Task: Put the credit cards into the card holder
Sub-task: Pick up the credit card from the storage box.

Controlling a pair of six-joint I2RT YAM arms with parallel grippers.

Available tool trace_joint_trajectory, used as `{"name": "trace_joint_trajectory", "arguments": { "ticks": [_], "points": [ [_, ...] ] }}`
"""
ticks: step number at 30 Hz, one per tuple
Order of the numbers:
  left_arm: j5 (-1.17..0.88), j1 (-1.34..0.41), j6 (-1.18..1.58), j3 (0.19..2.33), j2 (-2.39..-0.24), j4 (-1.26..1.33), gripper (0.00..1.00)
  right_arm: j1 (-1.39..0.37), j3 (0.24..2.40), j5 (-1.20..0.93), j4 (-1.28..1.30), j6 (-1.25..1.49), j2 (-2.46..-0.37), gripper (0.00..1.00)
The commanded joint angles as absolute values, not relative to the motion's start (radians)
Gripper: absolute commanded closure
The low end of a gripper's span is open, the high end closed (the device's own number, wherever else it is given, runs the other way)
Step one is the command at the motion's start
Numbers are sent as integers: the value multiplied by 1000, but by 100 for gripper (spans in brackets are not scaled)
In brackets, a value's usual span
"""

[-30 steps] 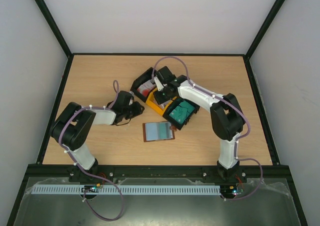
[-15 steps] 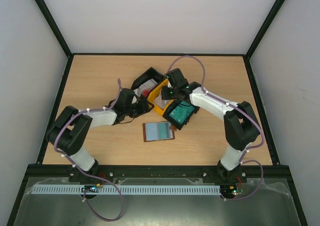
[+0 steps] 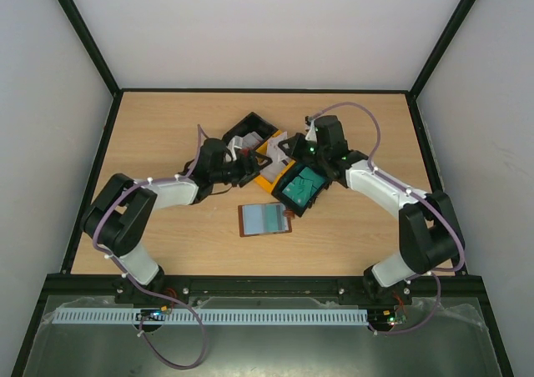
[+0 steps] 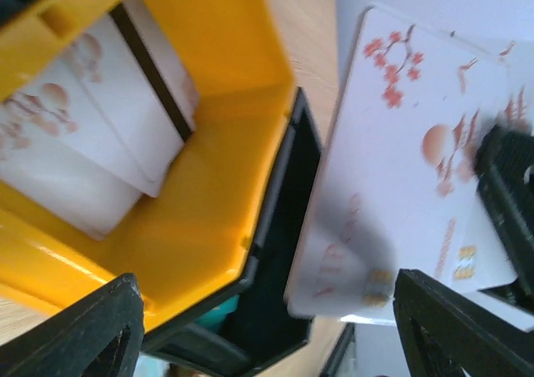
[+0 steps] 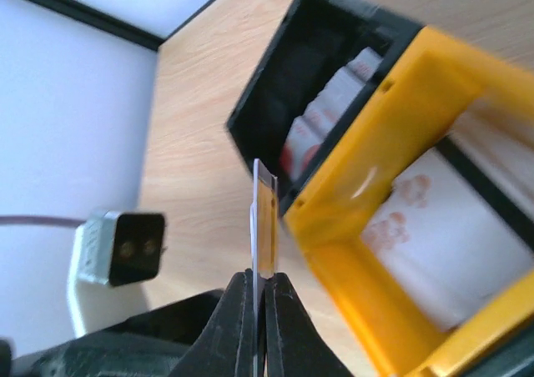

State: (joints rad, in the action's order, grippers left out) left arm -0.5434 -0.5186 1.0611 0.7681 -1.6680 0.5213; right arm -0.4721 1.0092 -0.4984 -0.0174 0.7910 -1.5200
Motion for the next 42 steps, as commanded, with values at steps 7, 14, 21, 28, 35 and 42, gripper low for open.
{"name": "trace_joint_trajectory", "arguments": {
  "ticks": [7, 14, 21, 28, 35, 42],
  "points": [
    [-684, -513, 1335, 753, -1665, 870, 24, -452, 889, -811, -333, 1016, -1455, 98],
    [-687, -500, 1414, 707, -1668, 985, 68, -445, 830, -871, -466, 1116, -1451, 98],
    [-695, -499, 1478, 683, -1671, 1085, 97, -440, 810, -874, -509, 1146, -1441, 93],
    [-689, -492, 1476, 683, -1652, 1087, 97, -439, 788, -831, -482, 1105, -1400, 71],
    [-687, -486, 1483, 682, -1656, 1092, 98, -439, 753, -838, -506, 1113, -1380, 91],
    [-684, -481, 1474, 678, -1664, 1085, 97, -434, 744, -771, -425, 1053, -1358, 98]
  ]
}}
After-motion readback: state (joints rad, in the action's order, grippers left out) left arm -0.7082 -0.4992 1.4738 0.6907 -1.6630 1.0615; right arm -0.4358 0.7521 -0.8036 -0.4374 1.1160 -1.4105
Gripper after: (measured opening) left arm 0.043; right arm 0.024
